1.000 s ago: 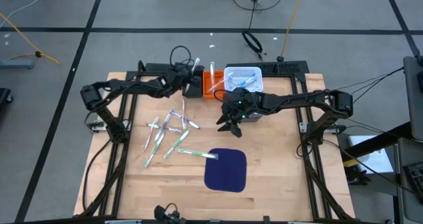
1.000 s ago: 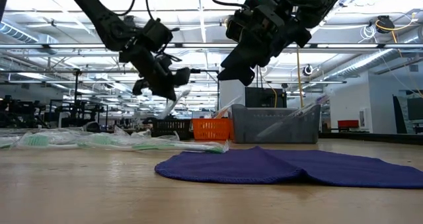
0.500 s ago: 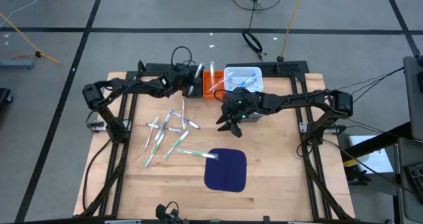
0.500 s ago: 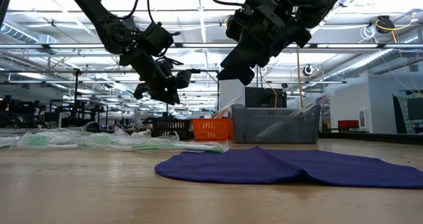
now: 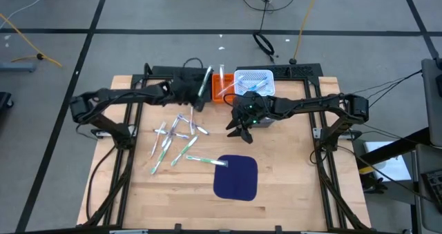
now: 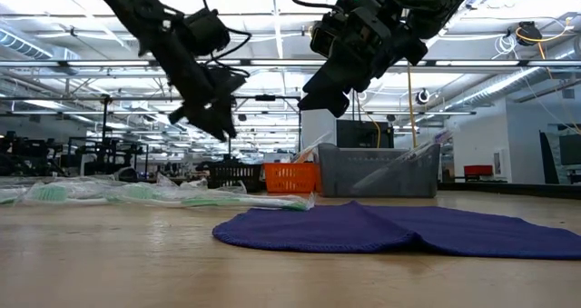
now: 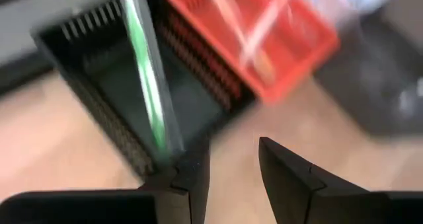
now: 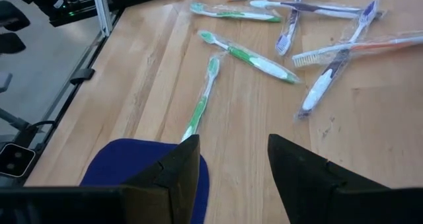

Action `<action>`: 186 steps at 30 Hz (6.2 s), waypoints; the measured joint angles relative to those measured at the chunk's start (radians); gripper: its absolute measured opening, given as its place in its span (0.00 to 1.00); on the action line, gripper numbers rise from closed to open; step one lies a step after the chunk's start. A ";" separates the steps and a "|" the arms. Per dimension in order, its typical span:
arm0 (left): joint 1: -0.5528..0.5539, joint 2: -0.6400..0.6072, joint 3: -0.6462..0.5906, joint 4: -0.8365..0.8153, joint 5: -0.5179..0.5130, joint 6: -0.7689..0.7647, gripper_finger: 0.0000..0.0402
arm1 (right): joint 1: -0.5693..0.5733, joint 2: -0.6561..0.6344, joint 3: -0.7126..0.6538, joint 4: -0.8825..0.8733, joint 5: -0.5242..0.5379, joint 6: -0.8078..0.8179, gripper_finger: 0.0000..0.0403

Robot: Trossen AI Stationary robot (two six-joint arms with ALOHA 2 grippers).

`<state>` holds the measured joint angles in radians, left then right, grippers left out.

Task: Pick & Place Toothbrushes
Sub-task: Put the orange toothbrush into the orange basket

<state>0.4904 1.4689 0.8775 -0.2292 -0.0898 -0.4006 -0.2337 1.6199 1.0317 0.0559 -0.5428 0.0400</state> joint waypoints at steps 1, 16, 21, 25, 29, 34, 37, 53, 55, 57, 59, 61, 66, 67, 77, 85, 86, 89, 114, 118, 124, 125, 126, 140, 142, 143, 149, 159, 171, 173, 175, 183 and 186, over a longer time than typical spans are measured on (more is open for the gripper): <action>-0.019 -0.011 0.000 -0.053 0.000 -0.007 0.33 | 0.000 0.000 0.000 0.000 0.000 0.000 0.42; -0.209 -0.029 -0.001 -0.249 -0.127 -0.186 0.33 | 0.000 0.000 0.000 0.000 0.000 0.003 0.42; -0.223 -0.029 -0.001 -0.259 -0.128 -0.223 0.33 | 0.000 0.000 0.000 0.000 0.000 0.003 0.42; -0.246 -0.029 -0.001 -0.275 -0.128 -0.246 0.33 | 0.000 0.000 0.000 0.000 -0.001 0.003 0.42; -0.271 -0.029 -0.001 -0.276 -0.126 -0.277 0.33 | 0.000 0.000 0.000 0.000 -0.003 0.001 0.42; -0.283 -0.017 -0.001 -0.284 -0.148 -0.294 0.33 | 0.000 0.000 0.000 0.000 -0.003 0.001 0.42; -0.283 -0.004 -0.002 -0.311 -0.168 -0.323 0.33 | 0.000 0.000 0.000 0.000 -0.003 0.001 0.42; -0.255 0.149 -0.001 -0.288 -0.175 -0.343 0.33 | 0.000 0.001 0.000 0.005 -0.004 0.000 0.42; -0.248 0.159 -0.001 -0.288 -0.175 -0.342 0.33 | 0.000 0.001 0.000 0.007 -0.004 0.000 0.42; -0.241 0.175 -0.001 -0.291 -0.174 -0.338 0.33 | 0.000 0.001 0.000 0.007 -0.004 0.001 0.42; -0.236 0.189 -0.001 -0.288 -0.174 -0.338 0.33 | 0.000 0.001 0.000 0.007 -0.004 0.000 0.42; -0.231 0.200 -0.001 -0.279 -0.174 -0.338 0.33 | 0.000 0.001 0.000 0.007 -0.004 0.001 0.42; -0.230 0.215 -0.001 -0.265 -0.174 -0.346 0.27 | 0.000 0.001 0.000 0.007 -0.004 0.001 0.42; -0.230 0.215 -0.001 -0.264 -0.174 -0.346 0.23 | 0.000 0.001 0.000 0.007 -0.004 0.001 0.42; -0.258 0.197 -0.001 -0.280 -0.164 -0.368 0.02 | 0.000 0.001 -0.001 0.005 -0.004 0.007 0.42; -0.299 0.066 -0.001 -0.476 -0.282 -0.467 0.02 | 0.000 0.001 -0.001 0.006 0.000 0.002 0.42; -0.303 0.043 -0.001 -0.493 -0.298 -0.480 0.02 | 0.000 0.001 -0.001 0.006 0.000 0.003 0.42; -0.336 -0.033 -0.001 -0.500 -0.354 -0.491 0.01 | 0.000 0.001 -0.001 0.006 0.019 -0.002 0.42; -0.556 -0.203 -0.001 0.066 -0.488 0.006 0.01 | -0.050 0.001 -0.002 0.473 0.226 0.209 0.42; -0.559 -0.203 -0.001 0.076 -0.488 0.011 0.01 | -0.049 0.001 -0.002 0.521 0.227 0.216 0.42; -0.561 -0.191 -0.001 0.106 -0.489 0.017 0.02 | -0.061 0.001 -0.002 0.557 0.229 0.241 0.42; -0.564 -0.190 -0.001 0.112 -0.489 0.025 0.02 | -0.062 0.001 -0.002 0.556 0.229 0.244 0.42; -0.567 -0.190 -0.001 0.130 -0.488 0.037 0.01 | -0.065 0.001 -0.002 0.556 0.230 0.245 0.42; -0.569 -0.137 0.000 0.195 -0.487 0.066 0.05 | -0.079 0.017 0.000 0.627 0.224 0.261 0.23; -0.567 -0.137 -0.002 0.187 -0.488 0.064 0.06 | -0.079 0.017 0.000 0.626 0.203 0.248 0.10; -0.566 -0.132 -0.002 0.192 -0.490 0.062 0.07 | -0.077 0.015 0.001 0.627 0.202 0.228 0.06; -0.552 -0.126 -0.001 0.195 -0.496 0.088 0.07 | -0.091 0.016 0.000 0.605 0.208 0.188 0.05; -0.545 -0.180 -0.001 -0.005 -0.543 0.045 0.08 | -0.236 0.017 -0.002 0.544 0.211 0.192 0.05; -0.547 -0.178 -0.001 -0.058 -0.538 0.004 0.08 | -0.438 0.017 -0.002 0.470 0.260 0.190 0.05; -0.545 -0.178 -0.001 -0.055 -0.539 0.003 0.08 | -0.453 0.019 -0.002 0.466 0.259 0.193 0.05; -0.544 -0.178 -0.001 -0.057 -0.539 0.003 0.08 | -0.463 0.033 -0.002 0.467 0.259 0.195 0.05; -0.544 -0.178 -0.001 -0.051 -0.539 -0.002 0.08 | -0.486 0.123 -0.002 0.512 0.250 0.239 0.05; -0.544 -0.178 -0.001 -0.051 -0.539 -0.004 0.08 | -0.493 0.145 0.000 0.520 0.248 0.244 0.05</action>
<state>-0.0540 1.2911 0.8768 -0.2798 -0.6289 -0.4042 -0.7265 1.7654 1.0313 0.5759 -0.2946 0.2844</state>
